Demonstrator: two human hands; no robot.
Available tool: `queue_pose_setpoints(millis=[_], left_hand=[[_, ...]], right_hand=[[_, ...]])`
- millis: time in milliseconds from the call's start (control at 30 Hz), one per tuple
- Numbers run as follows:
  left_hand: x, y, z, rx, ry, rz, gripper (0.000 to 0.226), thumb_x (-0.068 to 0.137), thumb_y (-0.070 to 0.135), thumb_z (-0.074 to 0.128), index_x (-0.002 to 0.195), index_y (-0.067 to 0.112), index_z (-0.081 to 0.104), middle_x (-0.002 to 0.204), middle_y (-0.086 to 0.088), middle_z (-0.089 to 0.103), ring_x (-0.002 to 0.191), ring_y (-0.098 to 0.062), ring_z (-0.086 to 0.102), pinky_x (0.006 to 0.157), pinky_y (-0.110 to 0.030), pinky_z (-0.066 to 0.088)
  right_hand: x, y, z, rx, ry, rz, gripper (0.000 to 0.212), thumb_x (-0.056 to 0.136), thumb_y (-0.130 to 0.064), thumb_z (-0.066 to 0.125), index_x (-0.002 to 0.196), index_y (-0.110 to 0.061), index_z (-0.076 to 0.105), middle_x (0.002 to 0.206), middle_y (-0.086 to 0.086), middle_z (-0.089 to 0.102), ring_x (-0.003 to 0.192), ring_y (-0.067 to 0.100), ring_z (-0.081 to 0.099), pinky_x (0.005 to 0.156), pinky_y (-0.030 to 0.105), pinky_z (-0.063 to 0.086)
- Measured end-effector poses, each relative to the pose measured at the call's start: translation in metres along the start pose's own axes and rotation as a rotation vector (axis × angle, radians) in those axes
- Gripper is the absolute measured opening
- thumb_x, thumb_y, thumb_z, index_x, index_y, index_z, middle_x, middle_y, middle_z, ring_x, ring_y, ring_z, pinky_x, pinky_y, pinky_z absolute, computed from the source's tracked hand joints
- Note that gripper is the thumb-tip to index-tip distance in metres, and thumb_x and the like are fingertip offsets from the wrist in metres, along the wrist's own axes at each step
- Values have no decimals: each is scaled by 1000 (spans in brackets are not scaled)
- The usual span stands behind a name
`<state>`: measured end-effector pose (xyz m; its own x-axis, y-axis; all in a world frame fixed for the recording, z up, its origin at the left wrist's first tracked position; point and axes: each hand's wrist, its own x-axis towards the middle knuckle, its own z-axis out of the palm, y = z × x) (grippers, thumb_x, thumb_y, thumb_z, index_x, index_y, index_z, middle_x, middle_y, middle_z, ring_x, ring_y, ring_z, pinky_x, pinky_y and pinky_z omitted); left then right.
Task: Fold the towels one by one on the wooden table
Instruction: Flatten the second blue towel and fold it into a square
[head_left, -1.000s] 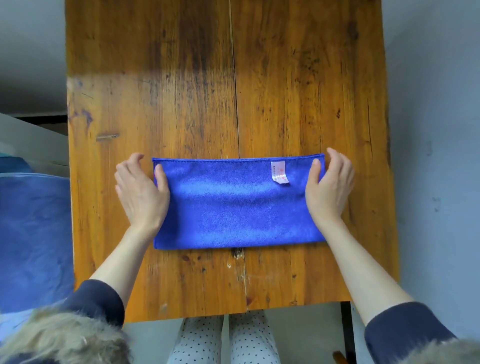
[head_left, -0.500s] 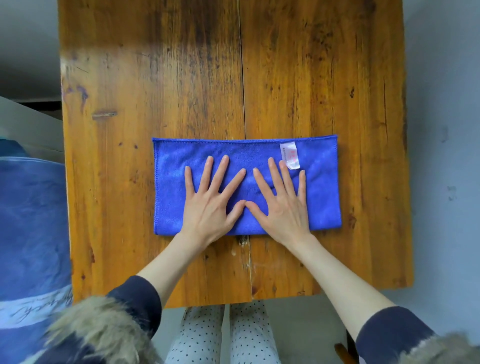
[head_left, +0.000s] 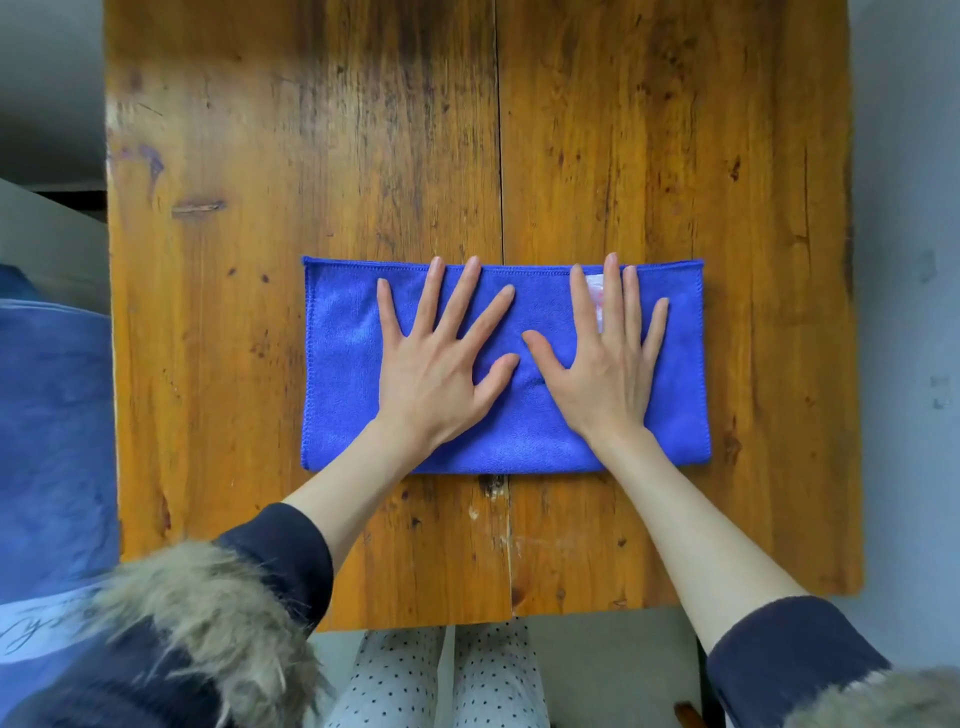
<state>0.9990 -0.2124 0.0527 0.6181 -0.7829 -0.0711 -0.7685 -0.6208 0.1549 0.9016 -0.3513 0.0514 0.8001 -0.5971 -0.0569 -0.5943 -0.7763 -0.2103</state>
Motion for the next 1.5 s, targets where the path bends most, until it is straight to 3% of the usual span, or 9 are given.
queue_pose_setpoints(millis=[233, 333, 533, 633, 767, 867, 1033, 1233, 1500], left_hand=[[-7, -14, 0, -102, 60, -162, 57, 93, 45, 31, 146, 23, 28, 156, -8, 20, 144, -28, 13, 109, -64, 2], [-17, -22, 5, -2, 64, -129, 56, 94, 46, 32, 144, 24, 32, 154, -9, 23, 143, -31, 19, 111, -64, 8], [-14, -22, 1, -13, -29, -141, 69, 88, 65, 27, 147, 30, 24, 157, -5, 17, 145, -29, 12, 111, -59, -2], [-21, -27, -11, -89, -50, -116, 64, 90, 57, 28, 147, 27, 25, 157, -7, 12, 145, -30, 6, 110, -60, -5], [-44, -49, -29, -172, 145, -276, 44, 92, 21, 49, 135, 13, 46, 145, -17, 38, 136, -37, 31, 108, -59, 17], [-65, -72, -35, -226, 216, -559, 32, 88, 19, 57, 119, 15, 57, 122, -14, 53, 118, -36, 42, 96, -49, 27], [-82, -85, -33, -384, 66, -811, 28, 87, 40, 59, 102, 17, 62, 111, -10, 53, 112, -32, 38, 92, -44, 25], [-69, -80, -37, -381, -22, -797, 28, 86, 39, 59, 105, 19, 62, 113, -7, 52, 113, -29, 38, 90, -41, 25], [-59, -79, -46, -420, -89, -813, 19, 83, 31, 57, 95, 17, 64, 108, -6, 58, 111, -29, 39, 89, -39, 26]], right_hand=[[-14, 3, -3, 55, 138, -101, 61, 92, -45, 44, 140, -9, 41, 150, 13, 32, 141, 30, 25, 113, 60, 12], [-25, 5, 1, -67, 34, -119, 64, 91, -52, 37, 145, -17, 33, 154, 9, 23, 143, 30, 19, 113, 59, 10], [-22, 1, -1, -165, -111, -59, 68, 92, -57, 26, 149, -23, 14, 158, 5, 6, 145, 28, 5, 114, 56, 1], [-29, -7, -9, -150, -135, -37, 67, 93, -55, 29, 150, -25, 9, 158, 5, 2, 146, 28, 0, 112, 59, -3], [-46, -36, -16, -87, -109, -113, 59, 94, -46, 35, 147, -23, 25, 157, 8, 14, 145, 26, 5, 111, 59, 0], [-54, -66, -11, -57, -107, -178, 55, 93, -41, 38, 144, -20, 35, 154, 9, 23, 144, 30, 14, 110, 63, 8], [-55, -94, 4, -75, -127, -200, 57, 92, -41, 45, 145, -22, 33, 154, 9, 23, 143, 31, 17, 110, 64, 7], [-55, -92, 13, -133, -174, -189, 58, 93, -47, 29, 146, -25, 27, 155, 6, 20, 144, 28, 14, 112, 61, 6], [-56, -94, 14, -161, -161, -179, 58, 92, -45, 29, 146, -23, 30, 154, 7, 23, 143, 29, 18, 111, 63, 11]])
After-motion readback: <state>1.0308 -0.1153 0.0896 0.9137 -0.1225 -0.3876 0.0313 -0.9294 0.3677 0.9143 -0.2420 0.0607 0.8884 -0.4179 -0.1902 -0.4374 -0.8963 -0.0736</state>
